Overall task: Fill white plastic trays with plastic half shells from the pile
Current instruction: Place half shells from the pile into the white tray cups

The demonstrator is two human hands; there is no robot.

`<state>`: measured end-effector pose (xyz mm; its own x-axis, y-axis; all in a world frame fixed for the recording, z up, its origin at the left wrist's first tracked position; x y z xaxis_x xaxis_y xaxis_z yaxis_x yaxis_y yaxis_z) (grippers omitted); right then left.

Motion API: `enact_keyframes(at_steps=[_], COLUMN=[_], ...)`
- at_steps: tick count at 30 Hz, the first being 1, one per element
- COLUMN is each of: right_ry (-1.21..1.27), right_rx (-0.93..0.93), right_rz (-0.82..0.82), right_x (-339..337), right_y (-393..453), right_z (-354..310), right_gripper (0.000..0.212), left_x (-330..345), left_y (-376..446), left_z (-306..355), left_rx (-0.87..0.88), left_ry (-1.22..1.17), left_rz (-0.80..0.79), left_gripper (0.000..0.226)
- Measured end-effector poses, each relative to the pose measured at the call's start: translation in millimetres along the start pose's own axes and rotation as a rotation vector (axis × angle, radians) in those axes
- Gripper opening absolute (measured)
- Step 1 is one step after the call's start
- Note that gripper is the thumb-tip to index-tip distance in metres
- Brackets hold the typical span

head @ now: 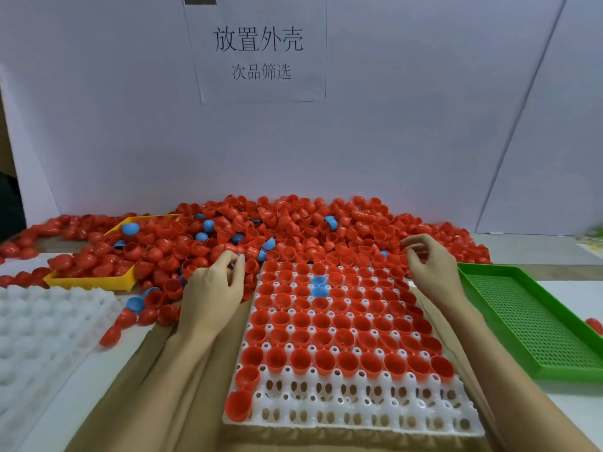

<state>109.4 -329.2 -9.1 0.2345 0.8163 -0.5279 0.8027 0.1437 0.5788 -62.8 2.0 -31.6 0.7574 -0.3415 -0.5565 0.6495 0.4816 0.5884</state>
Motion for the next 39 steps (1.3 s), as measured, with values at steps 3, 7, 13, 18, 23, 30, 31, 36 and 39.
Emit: enact_keyframes(at_steps=[3, 7, 13, 18, 23, 30, 31, 36, 39], right_ry=[-0.222, -0.435, -0.559, -0.553, -0.302, 0.296, 0.390, 0.553, 0.625], right_rx=[-0.004, -0.099, -0.152, -0.230, -0.166, -0.058, -0.052, -0.116, -0.160], right_rz=[-0.095, -0.292, -0.566, -0.325, -0.213, -0.274, -0.337, -0.700, -0.848], right_x=[5, 18, 39, 39, 24, 7, 5, 4, 8], right_y=[25, 57, 80, 78, 73, 25, 14, -25, -35], right_z=[1, 3, 8, 0, -8, -46, -54, -85, -99], right_gripper=[0.028, 0.055, 0.065, 0.029, 0.022, 0.025, 0.024, 0.027, 0.030], left_x=[-3, -4, -7, -8, -8, -11, -10, -6, 1], left_y=[1, -3, -7, -7, -8, -10, -11, -26, -37], left_z=[5, 10, 13, 14, 15, 38, 43, 67, 77], left_rx=[0.042, 0.090, 0.140, 0.132, 0.136, 0.076, 0.056, 0.002, -0.052], left_ry=[0.014, 0.057, 0.081, 0.096, 0.079, -0.293, -0.378, -0.650, -0.736], left_rz=[0.024, 0.000, -0.019, -0.028, -0.034, -0.094, -0.152, -0.549, -0.604], left_gripper=[0.020, 0.020, 0.016, 0.019, 0.021, 0.005, 0.012, 0.050, 0.052])
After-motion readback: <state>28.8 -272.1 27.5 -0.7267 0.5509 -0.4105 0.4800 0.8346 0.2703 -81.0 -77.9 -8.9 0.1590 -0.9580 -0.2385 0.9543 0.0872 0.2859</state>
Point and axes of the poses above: each hand's wrist, its own y-axis towards the middle knuckle, its own x-axis out of the palm, z = x × y, the point moved 1 cm from there along y, towards the middle knuckle, and after that the axes turned 7 degrees about -x, right-handed, at the moved point
